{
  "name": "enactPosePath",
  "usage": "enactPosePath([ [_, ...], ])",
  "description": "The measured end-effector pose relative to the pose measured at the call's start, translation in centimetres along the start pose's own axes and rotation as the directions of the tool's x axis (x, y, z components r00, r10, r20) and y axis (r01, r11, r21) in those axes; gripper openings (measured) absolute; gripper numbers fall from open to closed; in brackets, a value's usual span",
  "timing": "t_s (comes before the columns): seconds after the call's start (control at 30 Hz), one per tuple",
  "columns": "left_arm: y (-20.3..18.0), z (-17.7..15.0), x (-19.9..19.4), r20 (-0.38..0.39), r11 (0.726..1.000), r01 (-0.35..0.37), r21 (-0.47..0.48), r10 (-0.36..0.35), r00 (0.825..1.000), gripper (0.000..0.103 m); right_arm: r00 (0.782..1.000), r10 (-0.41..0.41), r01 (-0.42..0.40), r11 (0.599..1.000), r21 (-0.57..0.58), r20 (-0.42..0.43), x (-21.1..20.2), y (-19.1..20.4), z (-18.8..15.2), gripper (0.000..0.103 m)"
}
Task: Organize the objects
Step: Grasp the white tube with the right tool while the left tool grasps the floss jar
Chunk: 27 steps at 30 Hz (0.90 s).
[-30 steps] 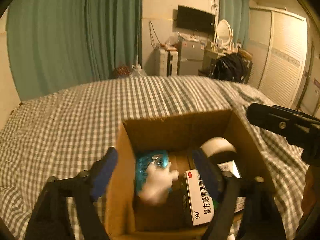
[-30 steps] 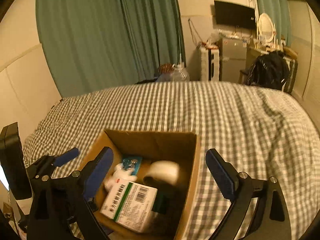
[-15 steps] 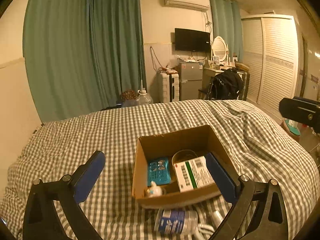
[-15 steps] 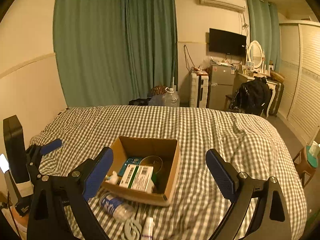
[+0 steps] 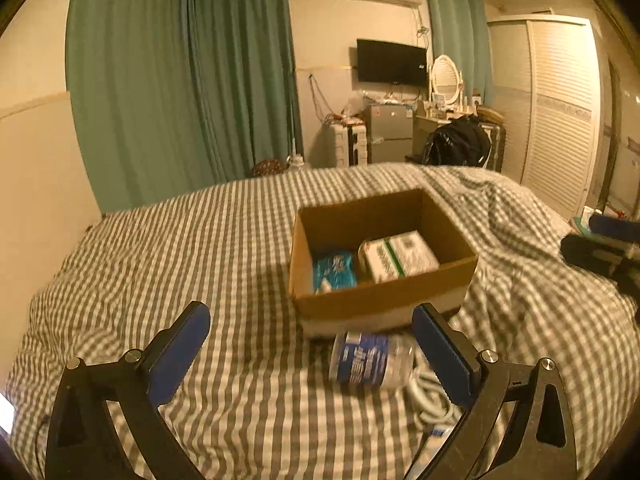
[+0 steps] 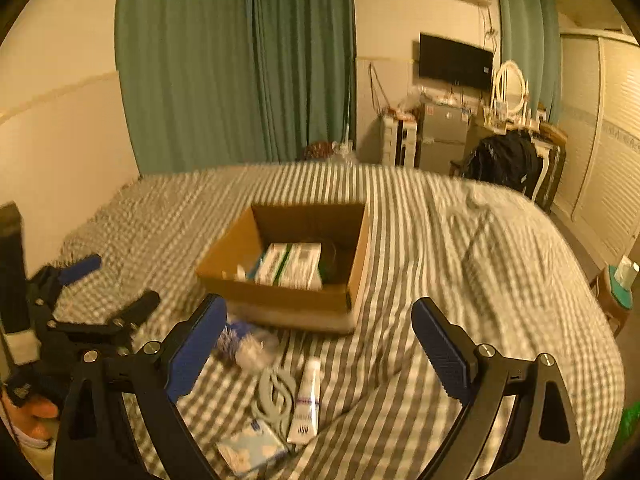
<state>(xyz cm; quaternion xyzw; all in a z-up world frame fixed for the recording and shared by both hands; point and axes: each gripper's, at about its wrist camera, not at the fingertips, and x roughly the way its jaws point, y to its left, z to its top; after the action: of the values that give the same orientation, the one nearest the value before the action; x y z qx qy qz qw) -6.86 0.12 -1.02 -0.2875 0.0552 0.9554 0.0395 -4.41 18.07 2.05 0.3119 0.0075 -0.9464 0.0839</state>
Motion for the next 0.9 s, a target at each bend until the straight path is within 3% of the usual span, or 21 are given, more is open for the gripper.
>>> enactPosePath([
  [0.2, 0.0, -3.8, 2.3, -0.07, 1.0, 0.015, -0.013, -0.016, 0.997, 0.103, 0.99, -0.001, 0.001, 1.0, -0.001, -0.141, 5.8, 0.6, -4.6, 0.094],
  [0.37, -0.1, -6.1, 5.1, -0.151, 1.0, 0.025, -0.018, -0.027, 0.988, 0.103, 0.965, -0.039, 0.033, 0.999, -0.028, -0.259, 10.2, 0.8, -7.3, 0.081],
  [0.73, -0.5, -8.0, 8.5, -0.23, 0.998, 0.046, -0.04, -0.055, 0.972, 0.103, 0.906, -0.044, 0.021, 0.998, -0.06, -0.421, 16.6, 1.2, -9.7, 0.039],
  [0.83, -1.0, -8.4, 9.0, -0.245, 0.998, 0.05, -0.035, -0.057, 0.968, 0.103, 0.908, -0.032, 0.009, 0.998, -0.057, -0.417, 16.8, 1.1, -9.9, 0.025],
  [0.9, -1.4, -8.4, 9.3, -0.253, 0.998, 0.053, -0.029, -0.058, 0.966, 0.103, 0.918, -0.018, -0.002, 0.999, -0.05, -0.396, 16.1, 0.9, -9.6, 0.025],
])
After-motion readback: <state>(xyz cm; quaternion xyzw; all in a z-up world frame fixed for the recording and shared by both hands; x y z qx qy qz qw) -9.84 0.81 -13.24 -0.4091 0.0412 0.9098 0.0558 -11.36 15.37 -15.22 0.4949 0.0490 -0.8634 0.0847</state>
